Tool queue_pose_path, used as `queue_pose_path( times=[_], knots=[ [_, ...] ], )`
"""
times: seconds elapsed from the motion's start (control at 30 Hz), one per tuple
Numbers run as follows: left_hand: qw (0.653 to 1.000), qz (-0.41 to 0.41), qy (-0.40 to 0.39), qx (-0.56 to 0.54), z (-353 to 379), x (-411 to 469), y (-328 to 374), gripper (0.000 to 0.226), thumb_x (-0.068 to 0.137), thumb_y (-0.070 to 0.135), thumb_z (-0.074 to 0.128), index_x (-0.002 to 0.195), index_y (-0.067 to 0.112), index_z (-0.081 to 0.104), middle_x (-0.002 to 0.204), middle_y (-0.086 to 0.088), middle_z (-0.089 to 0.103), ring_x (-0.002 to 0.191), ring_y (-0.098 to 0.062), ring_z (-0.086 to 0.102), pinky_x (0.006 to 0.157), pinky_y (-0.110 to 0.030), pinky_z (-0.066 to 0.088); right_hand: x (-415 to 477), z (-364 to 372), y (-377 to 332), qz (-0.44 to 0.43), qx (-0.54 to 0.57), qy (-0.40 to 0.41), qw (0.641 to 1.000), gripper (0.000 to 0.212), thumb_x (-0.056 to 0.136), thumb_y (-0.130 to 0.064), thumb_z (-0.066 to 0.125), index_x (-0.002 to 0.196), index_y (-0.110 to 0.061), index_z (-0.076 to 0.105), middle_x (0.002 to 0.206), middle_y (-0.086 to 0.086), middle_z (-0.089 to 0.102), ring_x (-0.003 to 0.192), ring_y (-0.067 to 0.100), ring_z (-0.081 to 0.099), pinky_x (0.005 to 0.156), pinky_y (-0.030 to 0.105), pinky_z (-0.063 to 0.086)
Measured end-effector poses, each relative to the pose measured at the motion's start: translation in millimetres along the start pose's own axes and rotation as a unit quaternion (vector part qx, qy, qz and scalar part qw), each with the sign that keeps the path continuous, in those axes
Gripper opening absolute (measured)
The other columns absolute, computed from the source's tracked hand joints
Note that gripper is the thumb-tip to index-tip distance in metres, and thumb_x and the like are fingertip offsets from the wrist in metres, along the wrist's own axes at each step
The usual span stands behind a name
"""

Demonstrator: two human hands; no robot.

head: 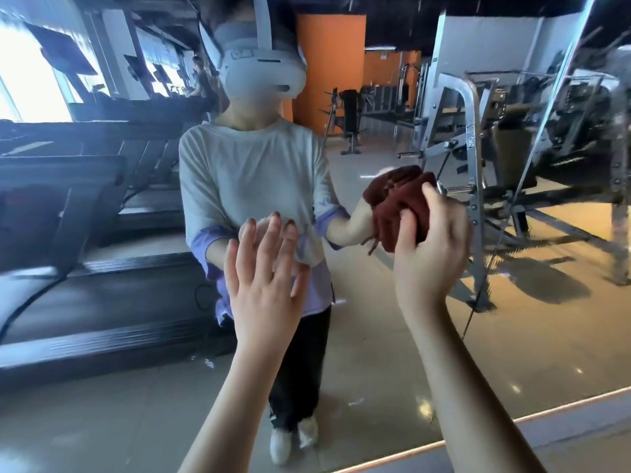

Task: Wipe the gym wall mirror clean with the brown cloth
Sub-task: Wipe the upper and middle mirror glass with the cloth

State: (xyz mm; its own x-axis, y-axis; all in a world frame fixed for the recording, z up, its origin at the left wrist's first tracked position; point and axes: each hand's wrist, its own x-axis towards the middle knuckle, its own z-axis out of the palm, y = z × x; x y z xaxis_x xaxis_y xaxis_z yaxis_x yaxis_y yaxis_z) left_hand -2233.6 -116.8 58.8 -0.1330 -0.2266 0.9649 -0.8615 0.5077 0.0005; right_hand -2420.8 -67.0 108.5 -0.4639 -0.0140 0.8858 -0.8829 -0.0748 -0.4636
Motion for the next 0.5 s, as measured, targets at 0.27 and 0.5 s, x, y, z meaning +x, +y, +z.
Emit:
queue_pose_path(
  times=[0.27,0.5],
  knots=[
    [1.0,0.006,0.014,-0.01,3.0,0.9,1.8,0.049,0.096,0.027,0.059,0.142,0.013,0.05,0.148,-0.011,0.049,0.139,-0.037,0.039,0.115,-0.053,0.03,-42.1,1.7,-13.7,-0.087,0.0,-0.059,0.994,0.021,0.092,-0.015,0.061,0.11,-0.007,0.069,0.109,0.019,0.062,0.097,0.029,0.056,0.07,0.037,0.051],
    [1.0,0.008,0.011,-0.002,3.0,1.0,2.1,0.056,0.091,0.026,0.065,0.143,0.013,0.049,0.15,-0.01,0.045,0.14,-0.037,0.036,0.116,-0.053,0.028,-28.0,-6.4,15.5,0.079,-0.028,-0.023,0.996,0.026,0.09,-0.016,0.062,0.114,-0.006,0.066,0.123,0.019,0.057,0.109,0.034,0.053,0.072,0.042,0.054]
  ],
)
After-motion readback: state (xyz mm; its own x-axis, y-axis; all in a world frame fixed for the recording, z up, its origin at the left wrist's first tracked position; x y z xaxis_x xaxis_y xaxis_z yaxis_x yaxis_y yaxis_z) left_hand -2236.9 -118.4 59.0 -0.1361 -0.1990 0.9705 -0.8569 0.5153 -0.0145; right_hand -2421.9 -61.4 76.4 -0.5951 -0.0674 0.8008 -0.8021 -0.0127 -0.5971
